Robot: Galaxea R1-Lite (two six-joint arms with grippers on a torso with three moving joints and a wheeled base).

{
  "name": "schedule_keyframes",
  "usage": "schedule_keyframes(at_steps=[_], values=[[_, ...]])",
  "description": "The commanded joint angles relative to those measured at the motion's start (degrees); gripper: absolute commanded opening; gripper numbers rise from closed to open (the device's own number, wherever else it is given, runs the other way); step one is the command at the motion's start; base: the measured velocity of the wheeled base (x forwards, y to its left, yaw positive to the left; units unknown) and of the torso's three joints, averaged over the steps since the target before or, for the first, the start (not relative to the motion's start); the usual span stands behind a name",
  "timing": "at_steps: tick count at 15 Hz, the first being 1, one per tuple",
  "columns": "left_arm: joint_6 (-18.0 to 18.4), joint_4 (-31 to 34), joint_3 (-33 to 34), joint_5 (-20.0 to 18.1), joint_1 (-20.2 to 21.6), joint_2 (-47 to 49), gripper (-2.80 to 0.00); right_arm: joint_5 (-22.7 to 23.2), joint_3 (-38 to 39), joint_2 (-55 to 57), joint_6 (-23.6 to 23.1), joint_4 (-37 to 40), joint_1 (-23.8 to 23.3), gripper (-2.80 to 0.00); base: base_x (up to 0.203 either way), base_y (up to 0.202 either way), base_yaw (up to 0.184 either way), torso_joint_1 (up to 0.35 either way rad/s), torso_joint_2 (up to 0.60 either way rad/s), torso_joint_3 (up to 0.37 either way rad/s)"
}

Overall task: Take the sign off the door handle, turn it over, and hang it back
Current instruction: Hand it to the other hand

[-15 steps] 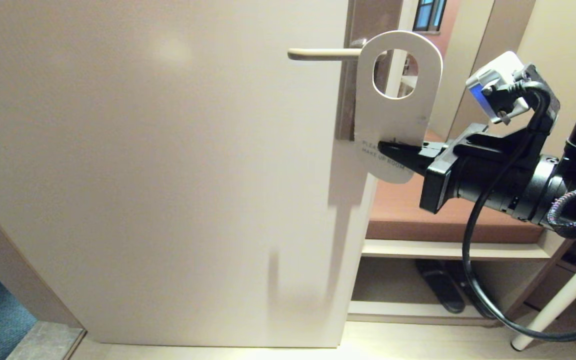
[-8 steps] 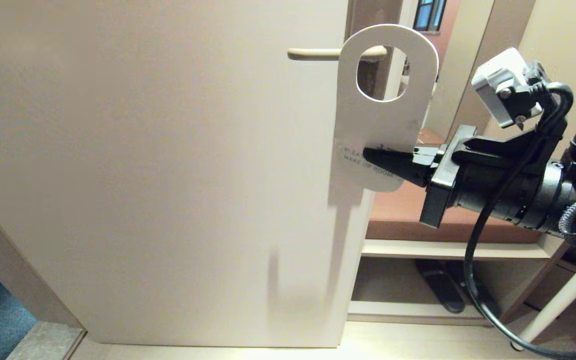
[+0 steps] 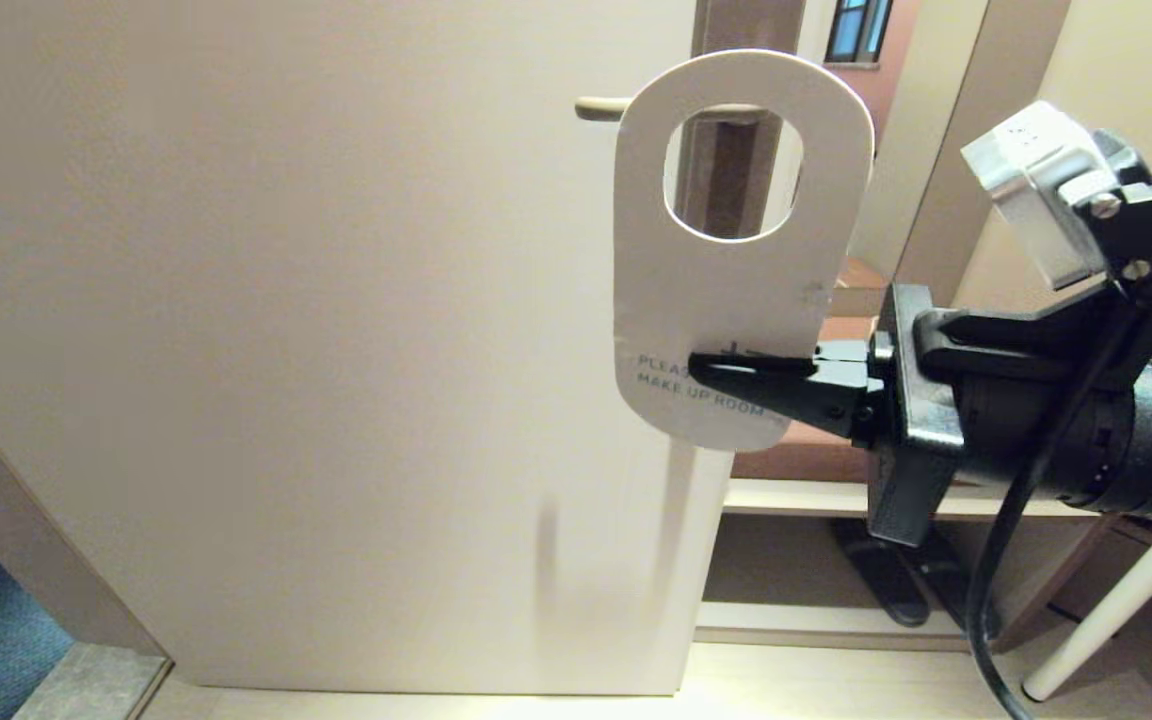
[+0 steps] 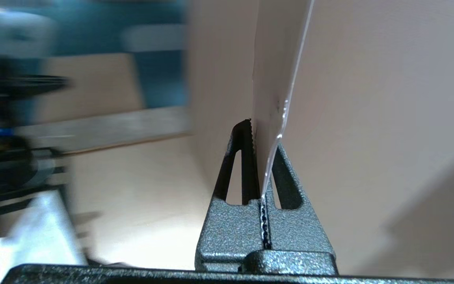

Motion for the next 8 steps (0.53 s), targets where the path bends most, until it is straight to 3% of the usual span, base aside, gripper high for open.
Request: schedule_keyframes(at_steps=[1,3,8], values=[[1.2,-0.2,0.0,0.0,0.0,0.0,-2.8,3.5,-0.1,0.1,0.8,-0.1,0.5,-2.8,0.0,0.0,0.0,0.0,0.0,0.0],[3.3,-1.8,-0.7,-1.1,0.0,0.1,-2.8,5.8,-0.1,1.4,1.2,-0.2,0.6,-2.8,0.0,0.0,0.0,0.0,0.0,0.0],[1.6,-1.1,-12.4,-5.4,-0.8,12.4,-2.8,9.9,0.0,3.3,1.6,-0.6,0.5,-2.8,0.0,0.0,0.0,0.0,0.0,0.0]])
